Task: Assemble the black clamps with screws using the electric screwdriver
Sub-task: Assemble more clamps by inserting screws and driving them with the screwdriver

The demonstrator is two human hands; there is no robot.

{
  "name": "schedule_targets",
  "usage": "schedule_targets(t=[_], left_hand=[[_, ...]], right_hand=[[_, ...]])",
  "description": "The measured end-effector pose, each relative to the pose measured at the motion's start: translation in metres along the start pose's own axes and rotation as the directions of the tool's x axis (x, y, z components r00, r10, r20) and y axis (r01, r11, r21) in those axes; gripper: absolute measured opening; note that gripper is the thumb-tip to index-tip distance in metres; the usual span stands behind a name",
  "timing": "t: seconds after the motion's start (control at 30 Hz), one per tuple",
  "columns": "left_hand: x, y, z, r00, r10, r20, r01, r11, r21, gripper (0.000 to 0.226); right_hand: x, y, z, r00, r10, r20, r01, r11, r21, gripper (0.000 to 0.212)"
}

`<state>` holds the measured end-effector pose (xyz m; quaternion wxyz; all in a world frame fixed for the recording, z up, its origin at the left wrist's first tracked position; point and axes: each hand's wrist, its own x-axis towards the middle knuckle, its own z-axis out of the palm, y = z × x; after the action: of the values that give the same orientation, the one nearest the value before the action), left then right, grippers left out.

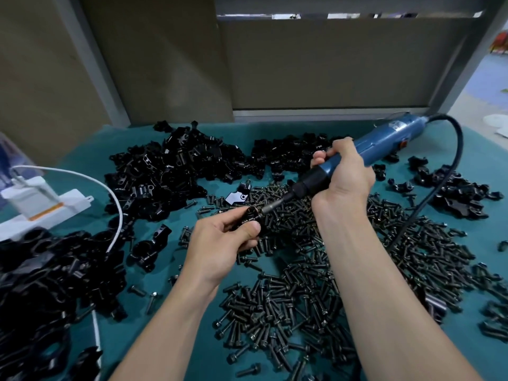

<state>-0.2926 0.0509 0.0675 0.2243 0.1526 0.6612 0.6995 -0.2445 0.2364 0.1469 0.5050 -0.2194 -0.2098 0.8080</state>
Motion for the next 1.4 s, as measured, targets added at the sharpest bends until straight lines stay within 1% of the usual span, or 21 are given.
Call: schedule_targets(t=[0.17,0.3,0.47,0.63,0.83,1.17,1.4], left_hand=[[0.002,-0.001,0.0,0.999,0.016,-0.04,-0.018,0.999,-0.034,0.041],[0.002,-0.003,0.0,0.999,0.008,-0.048,-0.011,0.999,-0.047,0.041],[0.002,-0.005,0.003,0.999,-0.014,-0.046,0.009,0.994,-0.11,0.043],[0.003,-0.009,0.001,0.997,-0.007,-0.082,-0.001,0.995,-0.095,0.045],[0.003,-0.01,0.003,0.992,-0.003,-0.125,-0.012,0.993,-0.115,0.05],[0.001,-0.006,0.005,0.991,-0.021,-0.129,0.003,0.99,-0.142,0.05],[0.001,-0.006,0.003,0.987,-0.031,-0.155,0.016,0.995,-0.098,0.052]], right_hand=[[-0.001,0.004,0.005,0.999,-0.005,0.035,0.005,1.0,-0.01,0.024],[-0.003,0.008,0.002,0.998,0.014,0.054,-0.013,1.0,-0.02,0.025],[-0.003,0.009,0.001,0.998,0.028,0.064,-0.027,1.0,-0.014,0.027],[-0.006,0.014,0.0,0.996,0.008,0.094,-0.005,0.999,-0.037,0.026],[-0.007,0.015,0.0,0.994,0.008,0.11,-0.005,1.0,-0.022,0.029],[-0.011,0.016,0.004,0.988,-0.004,0.156,0.01,0.999,-0.037,0.029],[-0.011,0.017,0.002,0.987,0.018,0.157,-0.016,1.0,-0.018,0.032]])
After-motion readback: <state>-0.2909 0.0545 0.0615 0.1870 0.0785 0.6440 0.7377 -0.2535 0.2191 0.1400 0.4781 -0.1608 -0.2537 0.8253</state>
